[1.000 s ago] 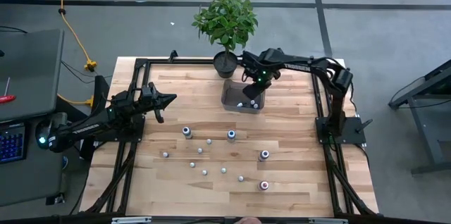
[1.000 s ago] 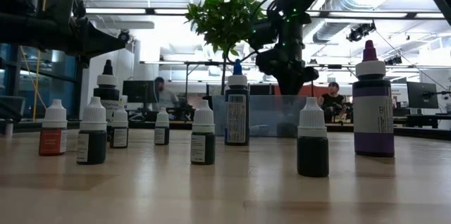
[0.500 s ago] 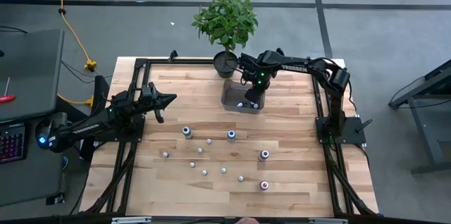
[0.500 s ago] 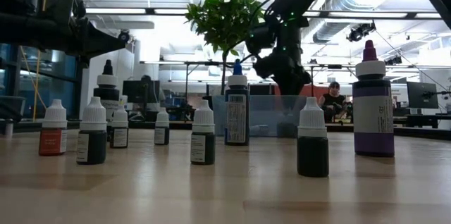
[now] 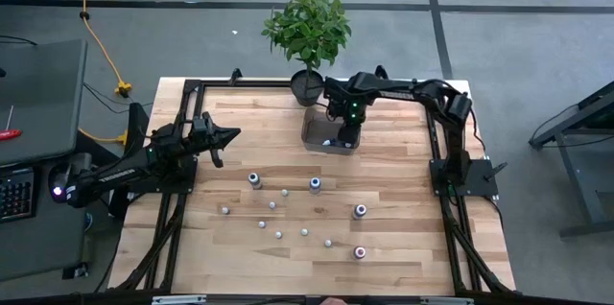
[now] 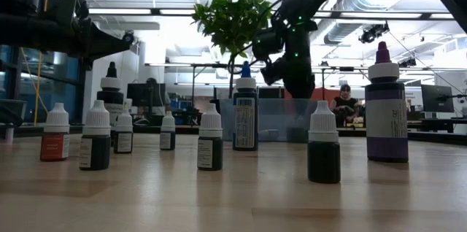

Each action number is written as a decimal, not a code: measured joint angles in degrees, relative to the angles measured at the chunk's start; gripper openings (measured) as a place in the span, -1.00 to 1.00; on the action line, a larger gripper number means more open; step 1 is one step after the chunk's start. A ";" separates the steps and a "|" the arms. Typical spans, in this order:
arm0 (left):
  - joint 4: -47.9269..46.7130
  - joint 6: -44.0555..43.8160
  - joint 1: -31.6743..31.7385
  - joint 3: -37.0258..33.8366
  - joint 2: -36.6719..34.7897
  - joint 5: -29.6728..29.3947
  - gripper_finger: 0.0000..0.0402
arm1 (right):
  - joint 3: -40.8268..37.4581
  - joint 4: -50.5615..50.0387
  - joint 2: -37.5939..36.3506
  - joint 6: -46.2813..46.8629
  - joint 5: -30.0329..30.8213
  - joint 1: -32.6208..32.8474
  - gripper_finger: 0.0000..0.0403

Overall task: Pick & Place food coloring
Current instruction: Put the small green food coloring bottle into the black bin, then put the small black food coloring bottle into the black bin

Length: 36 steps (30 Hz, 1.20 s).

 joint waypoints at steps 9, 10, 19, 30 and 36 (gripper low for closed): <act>0.00 0.01 0.00 0.00 0.00 0.00 -1.00 | 0.00 1.20 1.12 0.96 0.00 0.43 -0.75; 0.00 0.00 0.00 0.00 0.00 0.00 -1.00 | 0.00 1.04 1.12 0.98 0.01 0.43 -0.75; 0.00 0.00 0.01 0.00 -0.02 0.00 -1.00 | 0.00 -0.24 1.47 1.78 -0.87 0.43 -0.70; 0.00 -0.01 -0.01 0.00 0.00 0.00 -1.00 | 0.00 -0.19 1.47 3.06 -0.95 0.43 -0.47; 0.00 -0.01 0.00 0.00 -0.01 0.00 -1.00 | 0.00 -0.22 1.19 3.70 -0.60 0.43 -0.30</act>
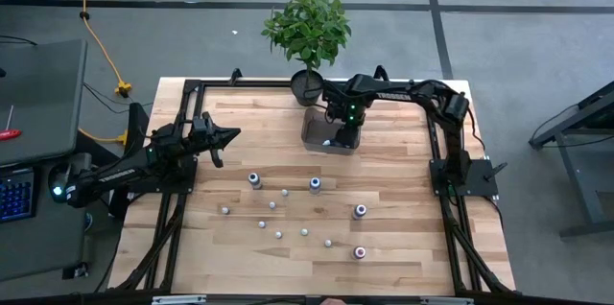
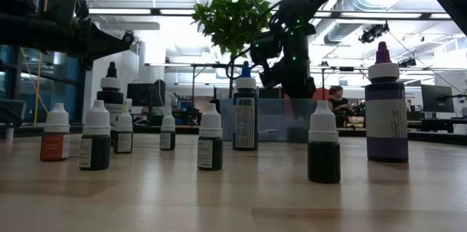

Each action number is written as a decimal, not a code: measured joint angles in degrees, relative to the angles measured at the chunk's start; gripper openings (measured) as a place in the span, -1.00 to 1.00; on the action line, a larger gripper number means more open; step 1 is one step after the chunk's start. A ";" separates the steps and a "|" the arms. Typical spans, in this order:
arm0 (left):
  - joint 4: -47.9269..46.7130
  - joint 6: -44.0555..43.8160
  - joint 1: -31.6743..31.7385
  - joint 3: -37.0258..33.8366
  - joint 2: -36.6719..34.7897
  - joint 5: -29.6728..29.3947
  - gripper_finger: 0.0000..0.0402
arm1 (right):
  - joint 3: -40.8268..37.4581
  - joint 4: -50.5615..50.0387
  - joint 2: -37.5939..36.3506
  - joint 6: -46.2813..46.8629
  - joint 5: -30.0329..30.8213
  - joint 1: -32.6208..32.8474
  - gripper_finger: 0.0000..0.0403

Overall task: Pick & Place food coloring
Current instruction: Put the small black food coloring bottle into the black bin

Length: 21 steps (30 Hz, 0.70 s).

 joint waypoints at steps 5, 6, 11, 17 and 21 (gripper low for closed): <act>0.00 -0.01 -0.01 0.00 0.01 0.00 -1.00 | 0.04 -0.67 -1.95 0.42 1.57 -0.05 -0.20; 0.00 0.01 -0.01 0.00 0.01 0.00 -1.00 | 0.04 -1.01 -2.27 0.42 1.81 -0.12 -0.19; 0.00 0.01 0.00 0.00 0.01 0.00 -1.00 | 0.03 -2.85 -5.28 0.44 1.96 -0.05 -0.17; 0.00 0.01 -0.01 0.00 0.00 0.00 -1.00 | 0.02 -4.41 -12.40 0.44 1.90 1.18 -0.17; 0.00 0.00 -0.01 0.00 0.01 0.00 -1.00 | 0.02 -7.27 -18.41 1.36 1.95 3.46 -0.17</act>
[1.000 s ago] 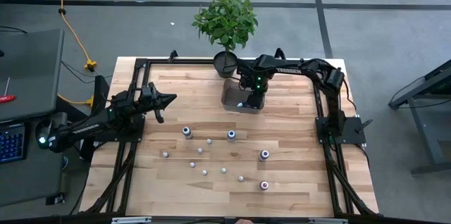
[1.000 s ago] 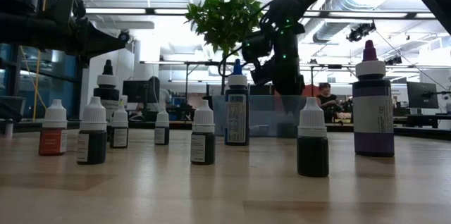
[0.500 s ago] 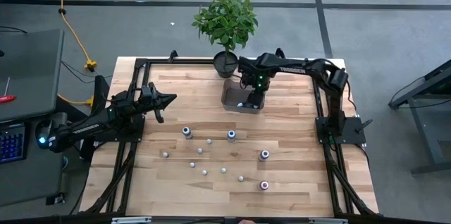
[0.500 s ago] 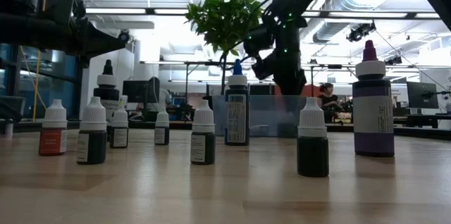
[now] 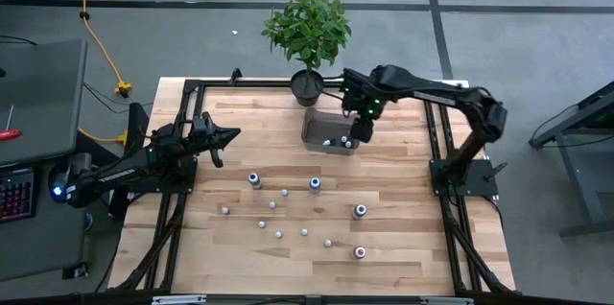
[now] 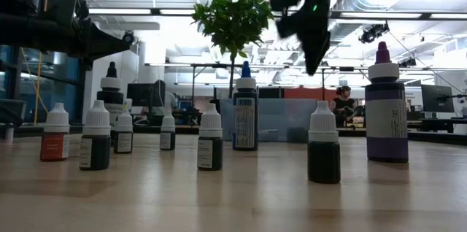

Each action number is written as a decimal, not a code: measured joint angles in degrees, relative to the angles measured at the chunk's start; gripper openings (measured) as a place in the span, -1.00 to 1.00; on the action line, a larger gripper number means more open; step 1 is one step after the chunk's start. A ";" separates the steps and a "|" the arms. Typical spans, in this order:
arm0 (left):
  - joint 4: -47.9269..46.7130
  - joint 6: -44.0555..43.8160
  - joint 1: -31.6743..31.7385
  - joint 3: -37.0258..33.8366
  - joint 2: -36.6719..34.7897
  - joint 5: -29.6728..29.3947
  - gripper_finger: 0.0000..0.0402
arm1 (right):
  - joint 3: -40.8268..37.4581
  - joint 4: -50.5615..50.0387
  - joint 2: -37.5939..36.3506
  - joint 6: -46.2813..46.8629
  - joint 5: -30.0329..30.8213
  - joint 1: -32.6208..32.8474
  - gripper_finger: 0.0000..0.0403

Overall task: Pick & Place food coloring
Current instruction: Put the small black food coloring bottle into the black bin

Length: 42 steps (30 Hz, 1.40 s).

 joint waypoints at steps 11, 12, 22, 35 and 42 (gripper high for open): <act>0.00 0.01 0.02 0.00 -0.02 0.00 -1.00 | 0.02 -6.42 -9.92 5.96 -0.22 10.31 -0.17; 0.00 0.01 0.00 0.00 0.00 0.00 -1.00 | 0.02 -6.61 -10.08 6.37 -0.36 11.12 -0.17; 0.00 0.01 0.01 0.00 -0.01 0.00 -1.00 | 0.02 -6.48 -10.14 8.20 -2.39 19.72 -0.17; 0.00 -0.01 0.02 0.00 0.00 0.00 -1.00 | 0.02 1.02 -9.65 10.91 -7.18 31.55 -0.17; 0.00 0.00 0.01 0.00 -0.01 0.00 -1.00 | 1.39 3.60 -5.92 13.59 -10.96 34.63 -0.17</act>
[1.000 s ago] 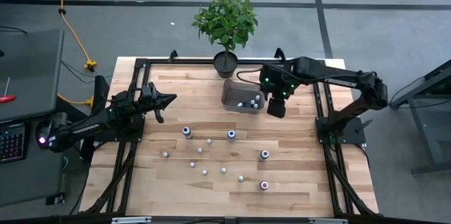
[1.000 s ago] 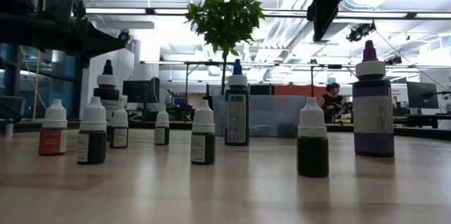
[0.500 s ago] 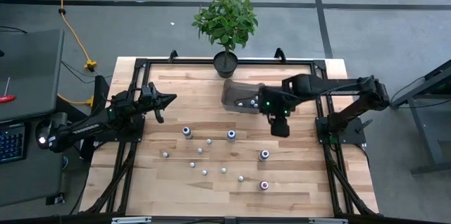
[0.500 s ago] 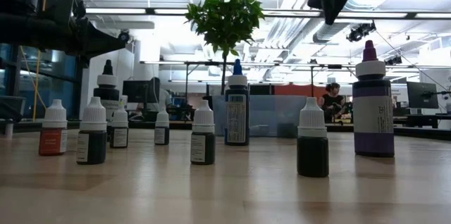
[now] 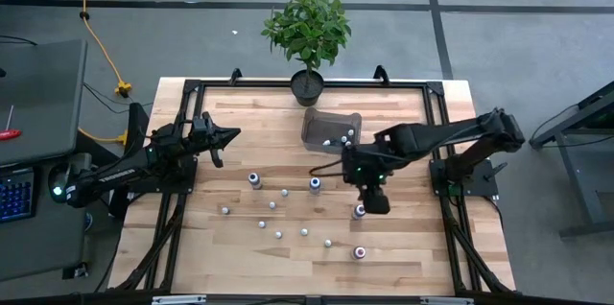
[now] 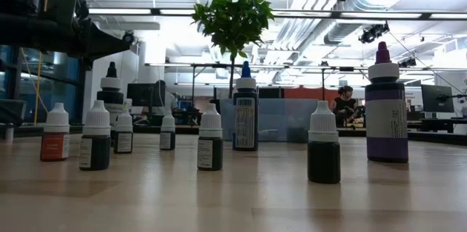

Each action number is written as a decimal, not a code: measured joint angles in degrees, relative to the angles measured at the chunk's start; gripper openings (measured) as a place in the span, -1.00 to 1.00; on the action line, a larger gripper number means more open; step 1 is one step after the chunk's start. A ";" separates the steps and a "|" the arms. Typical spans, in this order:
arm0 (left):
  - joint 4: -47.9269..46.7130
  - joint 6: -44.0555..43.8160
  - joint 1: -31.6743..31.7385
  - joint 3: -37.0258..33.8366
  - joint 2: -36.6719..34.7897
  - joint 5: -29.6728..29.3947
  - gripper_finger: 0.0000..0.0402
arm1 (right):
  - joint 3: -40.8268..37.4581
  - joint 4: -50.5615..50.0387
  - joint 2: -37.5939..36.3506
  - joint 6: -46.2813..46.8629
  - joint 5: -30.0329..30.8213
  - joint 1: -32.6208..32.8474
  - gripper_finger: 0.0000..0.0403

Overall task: Pick & Place food coloring
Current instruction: Put the small black food coloring bottle into the black bin

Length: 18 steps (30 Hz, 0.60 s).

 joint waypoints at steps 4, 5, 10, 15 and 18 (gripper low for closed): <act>0.00 0.01 0.01 0.00 -0.01 0.00 -1.00 | 6.58 -0.37 5.08 0.61 0.86 1.21 -0.17; 0.00 0.01 0.01 0.00 0.01 0.00 -1.00 | 8.73 -0.76 6.61 0.43 1.12 1.38 -0.17; 0.00 0.01 0.00 0.00 0.01 0.00 -1.00 | 19.46 -4.18 15.56 -0.13 2.64 2.78 -0.17; 0.00 0.00 -0.01 0.00 0.00 -0.01 -1.00 | 26.66 -6.67 23.22 2.19 5.66 5.81 -0.17; -0.02 0.01 -0.01 0.00 -0.01 0.00 -1.00 | 27.15 -5.69 25.68 6.48 8.97 7.54 -0.17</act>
